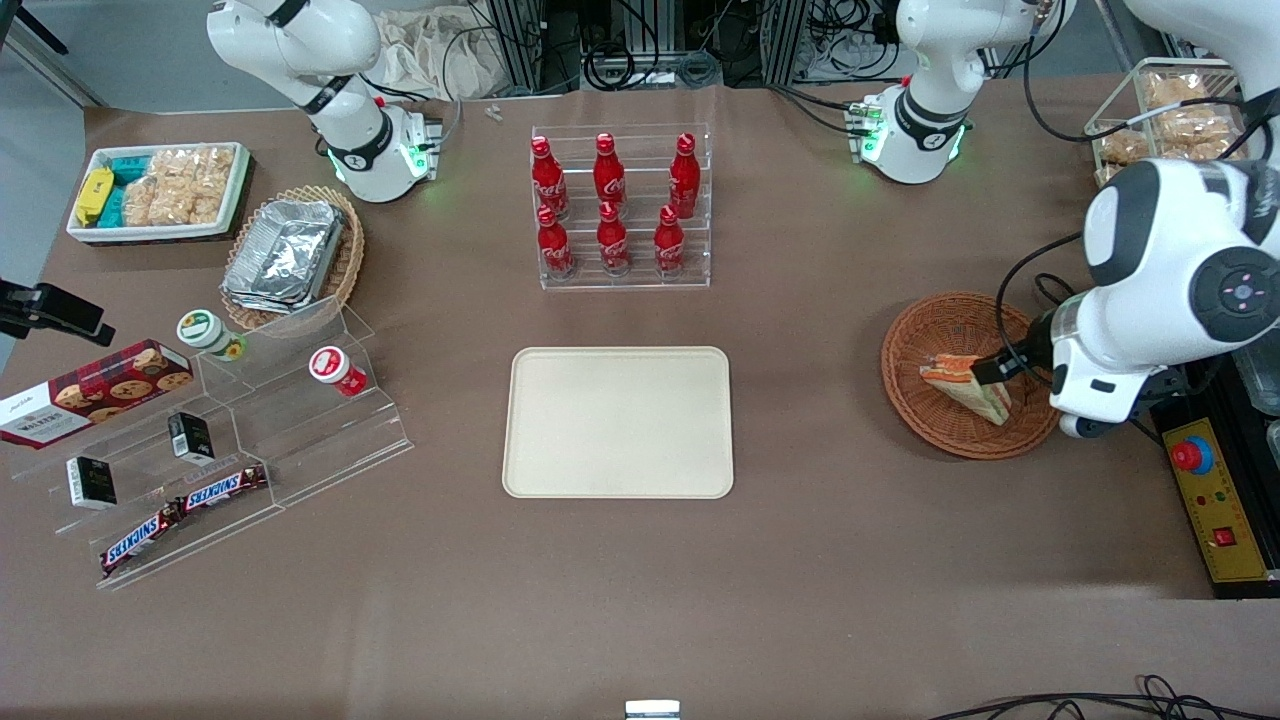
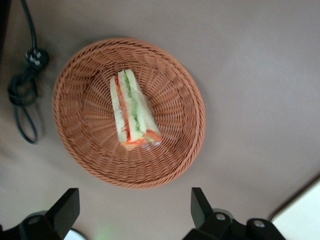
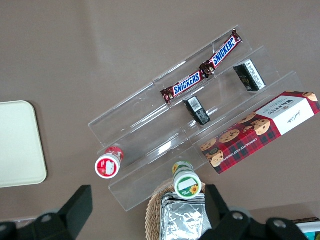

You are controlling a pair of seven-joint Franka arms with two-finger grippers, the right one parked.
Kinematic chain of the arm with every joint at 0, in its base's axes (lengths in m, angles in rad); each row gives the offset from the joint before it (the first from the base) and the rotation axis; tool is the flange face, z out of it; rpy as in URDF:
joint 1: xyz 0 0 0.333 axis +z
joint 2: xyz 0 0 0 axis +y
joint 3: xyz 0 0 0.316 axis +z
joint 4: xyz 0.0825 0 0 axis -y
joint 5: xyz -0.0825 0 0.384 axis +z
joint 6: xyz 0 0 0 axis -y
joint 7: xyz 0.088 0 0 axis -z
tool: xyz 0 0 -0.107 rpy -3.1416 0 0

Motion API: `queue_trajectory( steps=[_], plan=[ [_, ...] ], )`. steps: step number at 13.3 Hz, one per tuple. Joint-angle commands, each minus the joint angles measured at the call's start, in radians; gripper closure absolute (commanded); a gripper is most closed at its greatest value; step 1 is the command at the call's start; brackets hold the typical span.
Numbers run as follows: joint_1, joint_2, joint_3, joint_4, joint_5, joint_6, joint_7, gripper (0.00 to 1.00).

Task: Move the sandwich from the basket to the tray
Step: 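Close the left gripper on the wrapped sandwich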

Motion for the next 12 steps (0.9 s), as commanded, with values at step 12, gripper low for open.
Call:
queue_trajectory(
  steps=[12],
  plan=[
    [0.024,0.010,0.094,-0.367,0.008,0.451,-0.444,0.01]
  ],
)
